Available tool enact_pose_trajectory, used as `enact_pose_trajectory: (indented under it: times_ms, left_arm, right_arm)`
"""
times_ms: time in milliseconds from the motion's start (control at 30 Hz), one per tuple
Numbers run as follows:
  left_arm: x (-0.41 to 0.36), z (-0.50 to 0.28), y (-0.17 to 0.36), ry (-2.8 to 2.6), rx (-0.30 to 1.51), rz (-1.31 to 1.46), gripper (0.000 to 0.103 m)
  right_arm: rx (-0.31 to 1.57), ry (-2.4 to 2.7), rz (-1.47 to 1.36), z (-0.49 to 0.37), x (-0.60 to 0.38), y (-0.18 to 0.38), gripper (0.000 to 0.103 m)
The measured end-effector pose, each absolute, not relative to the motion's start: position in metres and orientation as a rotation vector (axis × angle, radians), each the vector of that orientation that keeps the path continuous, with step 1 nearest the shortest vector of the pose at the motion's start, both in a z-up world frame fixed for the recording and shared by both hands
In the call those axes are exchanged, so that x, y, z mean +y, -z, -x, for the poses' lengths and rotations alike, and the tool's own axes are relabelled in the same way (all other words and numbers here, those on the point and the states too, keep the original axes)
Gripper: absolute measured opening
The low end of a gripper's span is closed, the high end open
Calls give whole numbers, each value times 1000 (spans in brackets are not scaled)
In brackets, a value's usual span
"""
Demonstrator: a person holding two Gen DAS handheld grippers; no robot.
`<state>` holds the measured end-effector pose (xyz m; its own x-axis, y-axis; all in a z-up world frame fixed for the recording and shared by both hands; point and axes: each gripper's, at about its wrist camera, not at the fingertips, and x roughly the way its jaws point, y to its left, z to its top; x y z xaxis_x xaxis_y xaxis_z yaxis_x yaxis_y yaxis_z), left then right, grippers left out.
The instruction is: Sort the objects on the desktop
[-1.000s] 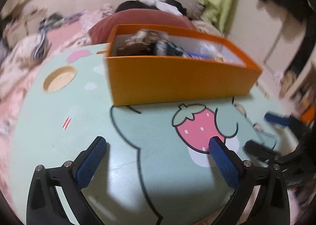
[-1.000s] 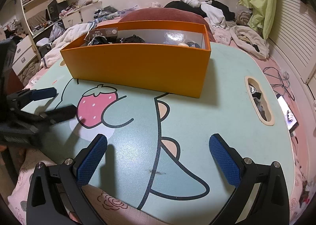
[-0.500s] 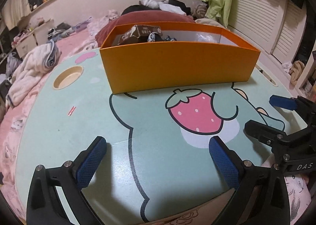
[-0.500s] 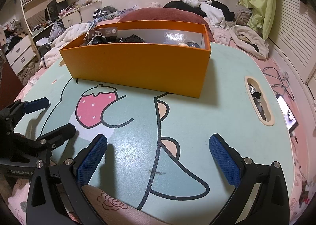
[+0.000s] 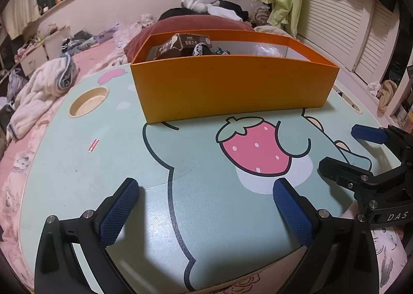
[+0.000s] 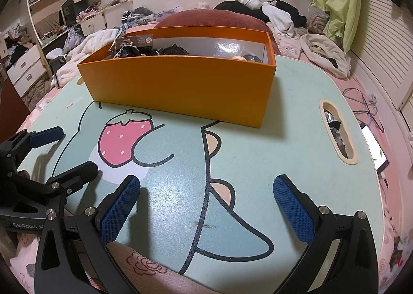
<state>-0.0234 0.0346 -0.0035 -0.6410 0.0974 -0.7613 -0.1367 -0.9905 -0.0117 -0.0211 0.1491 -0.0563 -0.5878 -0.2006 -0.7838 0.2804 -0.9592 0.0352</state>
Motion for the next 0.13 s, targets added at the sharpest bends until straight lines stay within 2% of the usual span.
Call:
enact_pose_trajectory:
  times_ms: [133]
  left_arm:
    - [35, 24, 4, -2736, 70, 1261, 103]
  right_arm:
    - [131, 2577, -1255, 21, 150, 56, 102]
